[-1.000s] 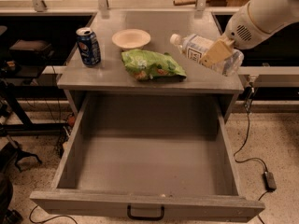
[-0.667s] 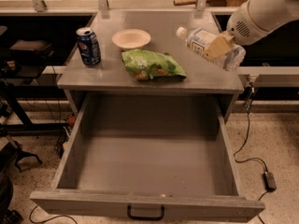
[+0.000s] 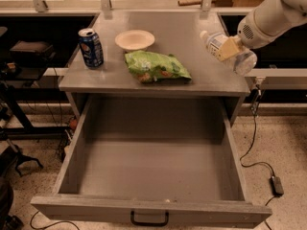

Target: Pick blue plastic bottle from top drawer and place on counter

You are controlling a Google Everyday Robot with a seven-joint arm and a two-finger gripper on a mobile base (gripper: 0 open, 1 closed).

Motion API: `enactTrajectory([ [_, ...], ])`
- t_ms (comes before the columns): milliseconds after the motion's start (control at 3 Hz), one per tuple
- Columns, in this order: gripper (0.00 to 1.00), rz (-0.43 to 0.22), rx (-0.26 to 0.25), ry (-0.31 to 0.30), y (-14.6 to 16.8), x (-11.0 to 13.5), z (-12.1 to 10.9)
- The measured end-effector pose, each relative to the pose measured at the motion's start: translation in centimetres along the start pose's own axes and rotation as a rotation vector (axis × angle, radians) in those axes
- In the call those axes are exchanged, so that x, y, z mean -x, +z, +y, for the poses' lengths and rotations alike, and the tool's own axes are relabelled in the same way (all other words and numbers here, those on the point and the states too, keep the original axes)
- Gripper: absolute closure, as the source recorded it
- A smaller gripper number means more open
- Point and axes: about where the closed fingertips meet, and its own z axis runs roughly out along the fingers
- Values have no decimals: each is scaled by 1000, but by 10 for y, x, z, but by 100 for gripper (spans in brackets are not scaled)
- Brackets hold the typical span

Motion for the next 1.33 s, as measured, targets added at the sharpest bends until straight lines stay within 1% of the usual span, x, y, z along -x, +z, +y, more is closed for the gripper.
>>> enactTrajectory([
  [333,100,38,-20,97,13,-3,-15],
  [667,100,72,-36,215,25,-5,-22],
  [1000,100,76,-49,330,36,-8,-22],
  [1333,100,70,-64,398,46,-9,-17],
])
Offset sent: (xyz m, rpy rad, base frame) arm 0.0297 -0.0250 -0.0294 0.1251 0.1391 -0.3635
